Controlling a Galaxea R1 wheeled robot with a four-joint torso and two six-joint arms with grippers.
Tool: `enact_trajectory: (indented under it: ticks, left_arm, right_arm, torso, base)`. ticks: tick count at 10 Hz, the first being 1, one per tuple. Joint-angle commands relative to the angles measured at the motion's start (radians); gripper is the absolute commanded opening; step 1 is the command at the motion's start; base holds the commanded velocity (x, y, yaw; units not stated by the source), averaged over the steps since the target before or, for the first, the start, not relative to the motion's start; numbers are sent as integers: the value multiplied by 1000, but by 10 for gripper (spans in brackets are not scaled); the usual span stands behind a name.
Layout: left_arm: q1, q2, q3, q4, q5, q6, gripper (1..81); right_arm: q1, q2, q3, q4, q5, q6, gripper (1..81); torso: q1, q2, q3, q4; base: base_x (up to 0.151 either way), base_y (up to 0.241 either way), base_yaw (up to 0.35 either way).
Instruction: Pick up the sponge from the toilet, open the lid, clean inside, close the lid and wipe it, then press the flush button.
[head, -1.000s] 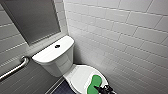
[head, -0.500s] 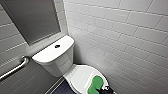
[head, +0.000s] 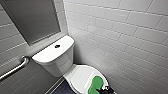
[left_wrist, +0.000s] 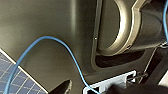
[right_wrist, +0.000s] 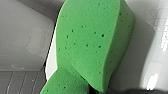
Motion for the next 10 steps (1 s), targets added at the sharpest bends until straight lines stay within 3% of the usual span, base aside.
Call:
enact_trajectory:
  ticks: [1, 3, 6, 10]
  left_arm:
    - [44, 5, 19, 10, 69, 10, 811]
    - [43, 7, 20, 10, 69, 13, 811]
    - [43, -36, 98, 13, 3, 16, 811]
    - [9, -283, 499, 103, -72, 24, 811]
  right_arm:
    - [173, -210, 371, -44, -92, -4, 10]
    - [182, -293, 502, -57, -54, -4, 10]
    - [175, -427, 619, -57, -30, -2, 10]
    - [-11, -572, 675, -58, -29, 0, 10]
  torso:
    - [0, 0, 0, 0]
    - [0, 0, 0, 0]
    - [0, 0, 0, 0]
    - [0, 0, 0, 0]
  base:
    - [0, 0, 0]
    - [0, 0, 0]
    - [0, 0, 0]
    - [0, 0, 0]
